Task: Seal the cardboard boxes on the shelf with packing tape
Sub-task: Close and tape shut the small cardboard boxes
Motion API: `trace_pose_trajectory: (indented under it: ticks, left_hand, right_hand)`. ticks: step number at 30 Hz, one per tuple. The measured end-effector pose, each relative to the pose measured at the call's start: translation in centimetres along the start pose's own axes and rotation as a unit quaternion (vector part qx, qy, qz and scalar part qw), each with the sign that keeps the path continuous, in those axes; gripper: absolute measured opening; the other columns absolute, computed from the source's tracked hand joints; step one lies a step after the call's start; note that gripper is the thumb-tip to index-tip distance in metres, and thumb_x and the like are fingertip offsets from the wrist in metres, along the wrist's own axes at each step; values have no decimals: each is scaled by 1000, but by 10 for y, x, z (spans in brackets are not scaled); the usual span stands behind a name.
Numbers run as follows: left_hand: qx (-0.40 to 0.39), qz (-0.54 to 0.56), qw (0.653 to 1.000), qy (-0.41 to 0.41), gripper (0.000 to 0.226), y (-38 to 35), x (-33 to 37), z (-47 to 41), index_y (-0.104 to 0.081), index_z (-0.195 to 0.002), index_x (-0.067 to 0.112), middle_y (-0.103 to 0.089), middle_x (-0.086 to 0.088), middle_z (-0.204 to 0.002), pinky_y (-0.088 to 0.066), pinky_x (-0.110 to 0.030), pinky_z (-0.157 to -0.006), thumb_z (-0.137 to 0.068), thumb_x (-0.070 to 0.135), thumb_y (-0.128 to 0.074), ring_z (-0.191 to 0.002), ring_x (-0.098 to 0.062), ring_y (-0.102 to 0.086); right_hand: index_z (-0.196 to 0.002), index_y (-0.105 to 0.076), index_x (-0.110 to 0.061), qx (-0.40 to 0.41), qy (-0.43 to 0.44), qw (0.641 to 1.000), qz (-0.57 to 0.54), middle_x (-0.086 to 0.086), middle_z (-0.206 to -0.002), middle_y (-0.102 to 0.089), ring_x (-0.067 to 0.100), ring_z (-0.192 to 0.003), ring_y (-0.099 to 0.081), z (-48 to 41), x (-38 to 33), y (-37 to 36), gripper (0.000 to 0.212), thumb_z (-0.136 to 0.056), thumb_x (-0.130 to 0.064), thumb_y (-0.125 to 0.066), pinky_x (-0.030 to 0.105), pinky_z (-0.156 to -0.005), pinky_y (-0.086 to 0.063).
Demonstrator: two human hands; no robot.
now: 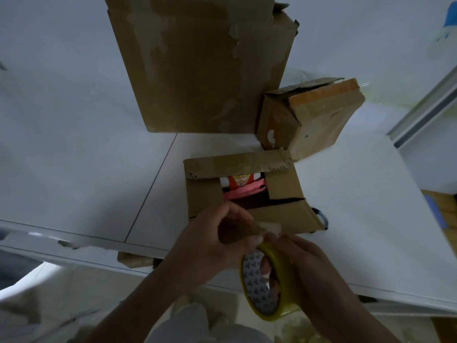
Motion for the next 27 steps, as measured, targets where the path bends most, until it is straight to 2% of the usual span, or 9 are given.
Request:
trace_pose_trajectory:
  ticks: [2, 5, 7, 12, 14, 18, 21, 24, 27]
  left_hand:
    - [10, 8, 1000, -8, 34, -1, 3, -8, -66, -99, 39, -66, 28, -101, -49, -9, -77, -71, 54, -78, -96, 9, -62]
    - [7, 13, 1000, -12, 38, -4, 7, -14, -69, -97, 37, -69, 24, -98, -52, -17, -79, -67, 59, -76, -93, 6, -64]
    - [20, 14, 1000, -18, 37, -4, 10, -18, -71, -92, 36, -70, 20, -93, -54, -23, -77, -66, 63, -71, -88, 1, -65]
    - [57, 12, 998, -25, 15, 0, 11, -25, -74, -82, 29, -71, 19, -84, -51, -15, -71, -75, 42, -76, -81, 0, -65]
    - [61, 6, 998, -20, 14, 0, 9, -27, -75, -83, 29, -71, 20, -84, -53, -19, -73, -77, 42, -75, -81, 1, -66]
    - [114, -26, 993, 1, 15, -2, 4, -26, -75, -83, 34, -70, 21, -81, -56, -31, -72, -80, 48, -73, -79, 2, -65]
    - [138, -54, 989, 14, 15, -4, 3, -25, -75, -84, 35, -70, 23, -81, -56, -32, -71, -80, 50, -73, -79, 4, -63]
    - [134, -55, 989, 24, 16, -7, 3, -25, -75, -83, 35, -70, 21, -81, -56, -34, -72, -81, 50, -72, -79, 3, -63]
    - [117, -44, 991, 37, 12, -7, 3, -27, -74, -79, 33, -69, 20, -81, -55, -32, -75, -81, 45, -75, -79, 3, -63]
  right_hand:
    - [-98, -74, -16, 9, 4, 1000, 5, 11, -85, -74, 24, -73, -67, 1, 0, 1, 24, -88, -35, -63, 34, -66, -51]
    - [-96, -74, -19, 17, 13, 1000, 9, 7, -87, -75, 27, -86, -71, 4, -1, 1, 17, -89, -30, -63, 39, -79, -55]
    - [-93, -75, -21, 15, 17, 1000, 11, 5, -86, -76, 26, -86, -71, 7, -4, 0, 16, -87, -31, -64, 39, -80, -56]
    - [-85, -79, -25, 17, 5, 999, 33, 5, -92, -75, 28, -91, -70, 12, -4, -3, 15, -86, -29, -65, 46, -89, -56]
    - [-84, -79, -27, 18, 4, 999, 33, 4, -93, -75, 28, -92, -70, 13, -3, -3, 16, -87, -28, -64, 47, -90, -56]
    - [-88, -79, -21, 12, 5, 1000, 15, 9, -88, -76, 29, -82, -72, 15, -6, -2, 15, -87, -28, -66, 45, -84, -58]
    - [-96, -74, -13, -14, -9, 1000, -10, 21, -82, -73, 32, -67, -69, 20, -10, -4, 17, -87, -24, -65, 37, -62, -59]
    - [-101, -74, -17, -27, -30, 999, 34, 15, -86, -74, 30, -77, -72, 20, -9, 1, 44, -65, -42, -73, 39, -74, -60]
    - [-103, -74, -14, -48, -51, 996, 46, 13, -80, -74, 23, -64, -71, 20, -7, -1, 71, -42, -50, -75, 39, -73, -59]
Point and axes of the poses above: each hand's wrist, its own z-axis away from the middle knuckle, its own y-axis out of the back of the hand, x = y × z, the point moved 5 cm from there along -z, towards the middle knuckle
